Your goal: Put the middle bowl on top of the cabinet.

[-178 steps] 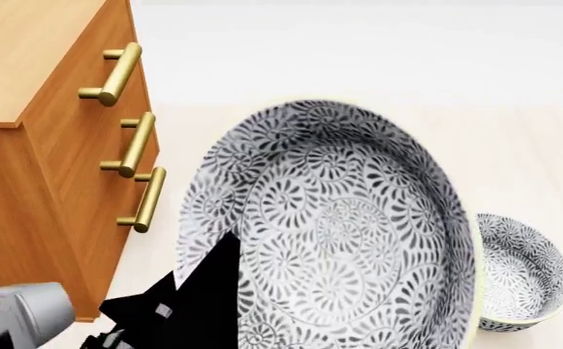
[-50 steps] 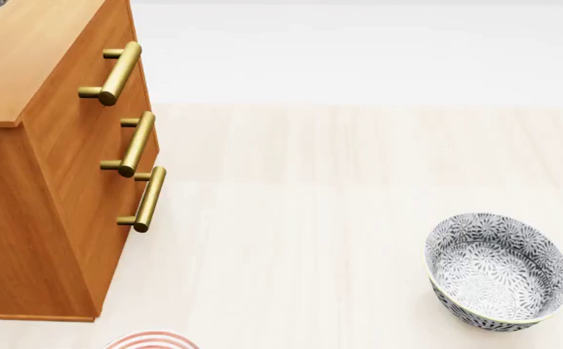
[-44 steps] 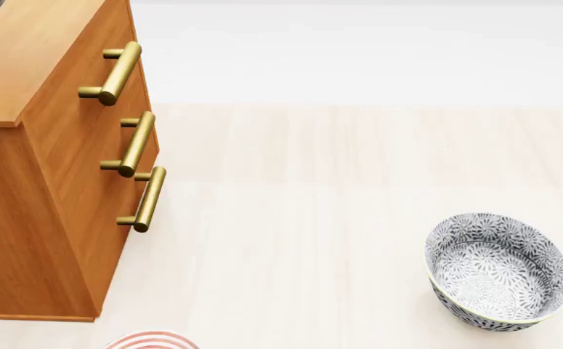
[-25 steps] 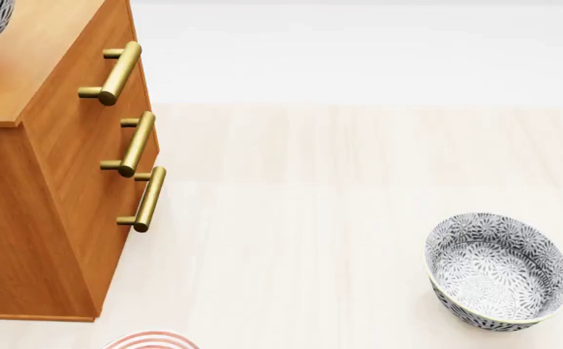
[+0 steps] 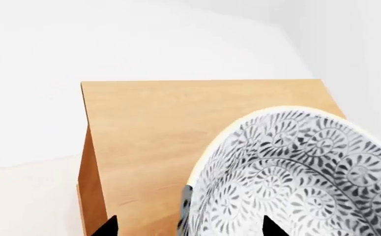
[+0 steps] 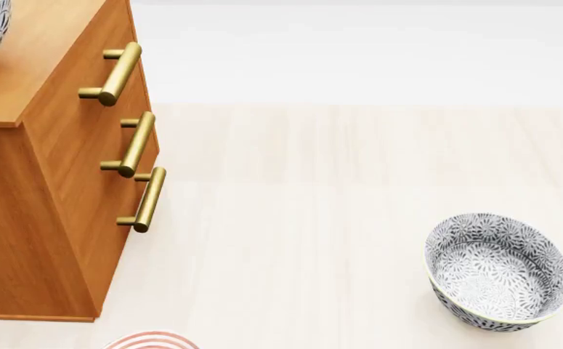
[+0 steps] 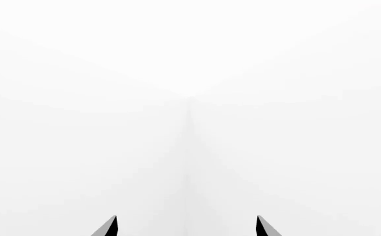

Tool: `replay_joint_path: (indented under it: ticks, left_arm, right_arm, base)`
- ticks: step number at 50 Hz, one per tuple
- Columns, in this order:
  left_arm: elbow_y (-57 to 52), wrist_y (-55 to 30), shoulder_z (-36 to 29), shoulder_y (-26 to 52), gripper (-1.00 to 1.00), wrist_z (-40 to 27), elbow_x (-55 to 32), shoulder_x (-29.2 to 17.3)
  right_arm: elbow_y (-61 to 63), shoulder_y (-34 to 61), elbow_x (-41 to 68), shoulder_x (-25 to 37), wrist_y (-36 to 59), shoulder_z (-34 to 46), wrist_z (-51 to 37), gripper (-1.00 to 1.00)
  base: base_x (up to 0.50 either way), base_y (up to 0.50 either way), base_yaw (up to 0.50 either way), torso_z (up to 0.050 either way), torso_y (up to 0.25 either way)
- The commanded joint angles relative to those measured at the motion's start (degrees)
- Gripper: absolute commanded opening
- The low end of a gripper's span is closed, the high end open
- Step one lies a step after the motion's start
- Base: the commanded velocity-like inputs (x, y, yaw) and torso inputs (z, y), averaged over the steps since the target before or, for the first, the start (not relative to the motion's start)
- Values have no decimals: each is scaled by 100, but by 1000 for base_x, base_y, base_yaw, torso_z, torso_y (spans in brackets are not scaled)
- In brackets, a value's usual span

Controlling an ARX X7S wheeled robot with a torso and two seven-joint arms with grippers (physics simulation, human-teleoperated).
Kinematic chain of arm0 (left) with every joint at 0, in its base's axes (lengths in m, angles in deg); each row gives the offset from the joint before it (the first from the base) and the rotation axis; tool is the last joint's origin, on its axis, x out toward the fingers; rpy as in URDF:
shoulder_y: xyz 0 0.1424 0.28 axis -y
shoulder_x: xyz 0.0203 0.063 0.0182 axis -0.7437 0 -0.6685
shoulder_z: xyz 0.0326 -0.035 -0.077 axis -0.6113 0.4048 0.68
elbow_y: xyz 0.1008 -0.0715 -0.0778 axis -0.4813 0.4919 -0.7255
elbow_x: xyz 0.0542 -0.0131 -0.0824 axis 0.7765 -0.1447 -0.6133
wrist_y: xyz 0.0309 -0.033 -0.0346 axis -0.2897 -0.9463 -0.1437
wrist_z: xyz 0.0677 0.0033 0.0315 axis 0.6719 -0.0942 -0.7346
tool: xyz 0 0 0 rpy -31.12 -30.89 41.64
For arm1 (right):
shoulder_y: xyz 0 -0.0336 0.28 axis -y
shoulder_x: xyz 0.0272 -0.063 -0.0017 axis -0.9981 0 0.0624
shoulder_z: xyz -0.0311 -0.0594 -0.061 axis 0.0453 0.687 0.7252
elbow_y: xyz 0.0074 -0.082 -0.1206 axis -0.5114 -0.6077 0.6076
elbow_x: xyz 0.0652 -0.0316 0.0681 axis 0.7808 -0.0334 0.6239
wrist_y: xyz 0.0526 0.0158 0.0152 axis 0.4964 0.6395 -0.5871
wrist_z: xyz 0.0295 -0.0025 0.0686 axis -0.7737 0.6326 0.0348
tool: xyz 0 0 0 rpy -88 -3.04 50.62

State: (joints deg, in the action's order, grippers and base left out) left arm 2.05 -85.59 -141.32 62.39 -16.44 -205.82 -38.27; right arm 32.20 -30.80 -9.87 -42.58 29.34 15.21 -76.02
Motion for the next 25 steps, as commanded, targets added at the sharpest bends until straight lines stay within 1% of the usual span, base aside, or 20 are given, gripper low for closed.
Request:
replay_joint_path:
  ticks: [1, 2, 4, 6, 7, 8, 9, 14, 20, 25]
  left_arm:
    - [-112, 86, -93, -154, 100, 165, -123, -87]
    - [-292, 200, -114, -141, 100, 137, -64, -161]
    - [-971, 508, -153, -73, 100, -47, 107, -449]
    - [-1654, 782, -170, -9, 100, -307, 258, -734]
    - [-2084, 921, -160, 17, 100, -542, 311, -916]
    - [-2281, 1026, -160, 24, 100, -566, 375, -991]
    - [-2601, 1179, -208, 89, 100, -747, 525, -1116]
    - [-3349, 1488, -213, 211, 100, -1061, 766, -1411]
    - [-4476, 1908, -227, 385, 100, -1532, 1172, -1884]
    - [-5110, 2093, -295, 569, 100, -1843, 1516, -2164]
  right_arm:
    - [5, -43, 14, -11, -54, -28, 11, 100]
    - [5, -48, 13, -14, -61, -29, 11, 100]
    - [5, -51, 11, -17, -64, -30, 14, 100]
    - [5, -38, 6, -13, -46, -20, 20, 100]
    - [5, -27, 3, -11, -36, -13, 28, 100]
    - [5, -25, 5, -11, -35, -13, 30, 100]
    - [5, -24, 6, -11, -30, -13, 34, 100]
    - [6, -71, 50, -19, -95, -63, 23, 100]
    - [5, -18, 10, -16, -41, -21, 26, 100]
    - [6, 11, -18, -26, -22, 5, 36, 100]
  base:
    - [0, 0, 0, 0, 0]
    - [0, 0, 0, 0, 0]
    - [0, 0, 0, 0, 0]
    - [0, 0, 0, 0, 0]
    - [0, 0, 0, 0, 0]
    - [0, 0, 0, 0, 0]
    - [0, 0, 0, 0, 0]
    - [0, 0, 0, 0, 0]
    - [0, 0, 0, 0, 0]
    - [0, 0, 0, 0, 0]
